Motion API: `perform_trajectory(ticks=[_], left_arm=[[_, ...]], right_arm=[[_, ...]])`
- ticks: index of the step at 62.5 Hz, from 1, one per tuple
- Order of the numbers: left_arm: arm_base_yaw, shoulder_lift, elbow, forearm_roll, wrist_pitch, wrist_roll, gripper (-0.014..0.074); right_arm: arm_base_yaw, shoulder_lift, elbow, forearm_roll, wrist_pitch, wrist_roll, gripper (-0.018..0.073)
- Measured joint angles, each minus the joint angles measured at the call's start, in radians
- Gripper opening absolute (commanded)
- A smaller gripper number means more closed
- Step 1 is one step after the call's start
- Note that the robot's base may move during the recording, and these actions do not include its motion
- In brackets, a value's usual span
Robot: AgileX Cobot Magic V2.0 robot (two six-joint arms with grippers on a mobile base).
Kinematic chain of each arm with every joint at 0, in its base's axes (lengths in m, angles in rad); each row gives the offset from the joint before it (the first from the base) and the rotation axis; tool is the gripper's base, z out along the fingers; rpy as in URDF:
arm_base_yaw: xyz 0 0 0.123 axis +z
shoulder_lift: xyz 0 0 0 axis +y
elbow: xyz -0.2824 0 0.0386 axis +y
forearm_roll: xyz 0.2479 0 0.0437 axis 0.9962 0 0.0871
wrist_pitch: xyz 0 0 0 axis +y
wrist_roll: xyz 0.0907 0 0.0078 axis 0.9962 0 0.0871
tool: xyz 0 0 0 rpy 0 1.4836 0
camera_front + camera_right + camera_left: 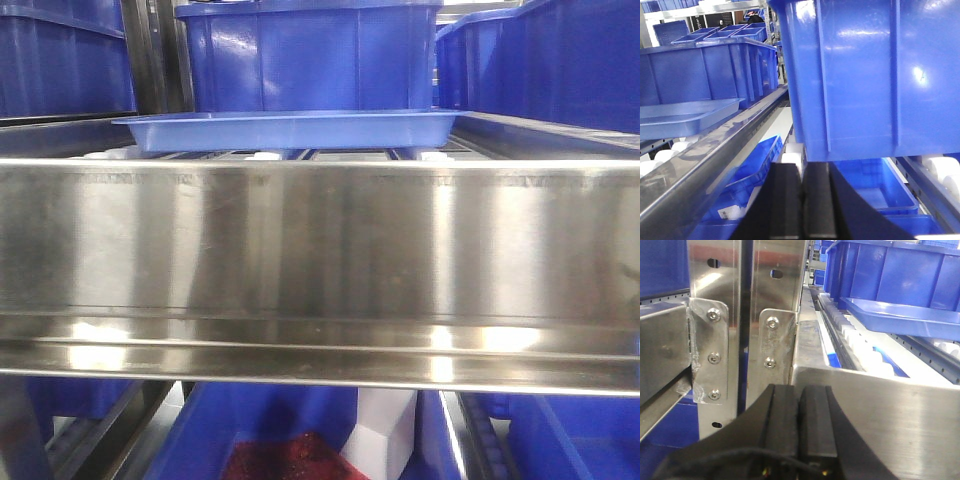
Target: Grab blue tray and place on right shelf
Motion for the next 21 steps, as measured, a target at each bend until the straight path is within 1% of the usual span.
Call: perform_trajectory(ticks=[21], left_arm=[[0.000, 0.000, 0.000, 0.000, 0.000, 0.000, -0.0048]], right_arm=[[0.000, 0.000, 0.000, 0.000, 0.000, 0.000, 0.0057]])
